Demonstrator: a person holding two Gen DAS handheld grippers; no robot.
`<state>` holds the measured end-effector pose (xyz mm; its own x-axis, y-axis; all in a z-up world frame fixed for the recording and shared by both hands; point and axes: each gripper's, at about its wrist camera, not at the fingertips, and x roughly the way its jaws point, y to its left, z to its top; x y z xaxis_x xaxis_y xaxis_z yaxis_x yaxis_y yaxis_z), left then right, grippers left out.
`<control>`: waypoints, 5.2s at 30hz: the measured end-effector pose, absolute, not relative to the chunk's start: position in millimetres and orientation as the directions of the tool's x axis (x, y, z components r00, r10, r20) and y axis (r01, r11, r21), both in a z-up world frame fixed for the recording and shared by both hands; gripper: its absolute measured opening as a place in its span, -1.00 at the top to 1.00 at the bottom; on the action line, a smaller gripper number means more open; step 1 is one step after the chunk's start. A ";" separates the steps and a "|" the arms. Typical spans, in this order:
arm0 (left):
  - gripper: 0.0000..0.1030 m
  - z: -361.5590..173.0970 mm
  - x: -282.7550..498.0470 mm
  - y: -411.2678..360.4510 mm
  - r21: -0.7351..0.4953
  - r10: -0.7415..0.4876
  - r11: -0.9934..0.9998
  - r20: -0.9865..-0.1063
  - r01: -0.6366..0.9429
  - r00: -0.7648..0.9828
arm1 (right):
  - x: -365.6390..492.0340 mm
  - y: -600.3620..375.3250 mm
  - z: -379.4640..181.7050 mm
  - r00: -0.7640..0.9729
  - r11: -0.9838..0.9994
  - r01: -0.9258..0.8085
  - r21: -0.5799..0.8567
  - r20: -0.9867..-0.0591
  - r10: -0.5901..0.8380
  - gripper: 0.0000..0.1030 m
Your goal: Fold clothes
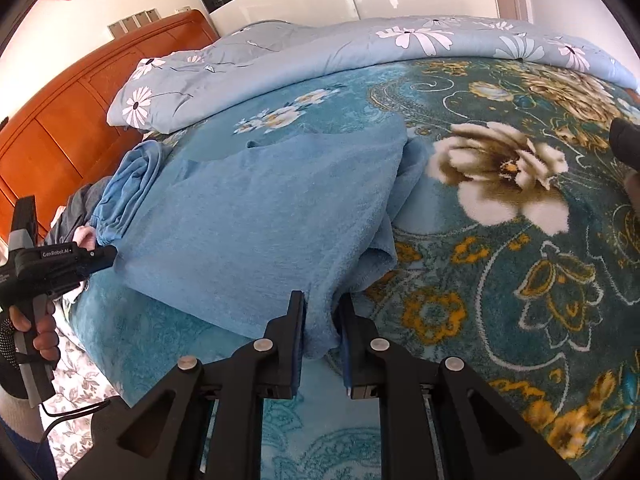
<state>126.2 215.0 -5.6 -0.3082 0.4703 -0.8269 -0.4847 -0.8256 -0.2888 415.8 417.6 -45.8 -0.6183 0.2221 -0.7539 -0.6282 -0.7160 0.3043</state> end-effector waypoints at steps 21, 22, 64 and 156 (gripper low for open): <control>0.60 -32.5 247.6 362.0 -0.207 0.541 -0.514 -0.832 -0.832 -0.127 | 446.4 492.5 -54.4 -0.719 -0.570 -0.614 0.546 -0.685 0.118 0.49; 0.60 -32.1 250.3 361.6 -0.192 0.542 -0.513 -0.828 -0.837 -0.142 | 442.0 494.8 -57.4 -0.721 -0.564 -0.610 0.557 -0.685 0.104 0.49; 0.25 -46.4 217.5 335.6 -0.383 0.717 -0.417 -0.696 -0.824 -0.040 | 374.2 498.9 -25.3 -0.625 -0.559 -0.670 0.489 -0.778 0.069 0.81; -0.45 -69.6 62.4 139.7 -0.955 0.988 -0.109 -0.074 -0.277 -0.136 | 295.2 386.4 -84.6 -0.719 -0.555 -0.460 0.693 -0.657 -0.225 0.36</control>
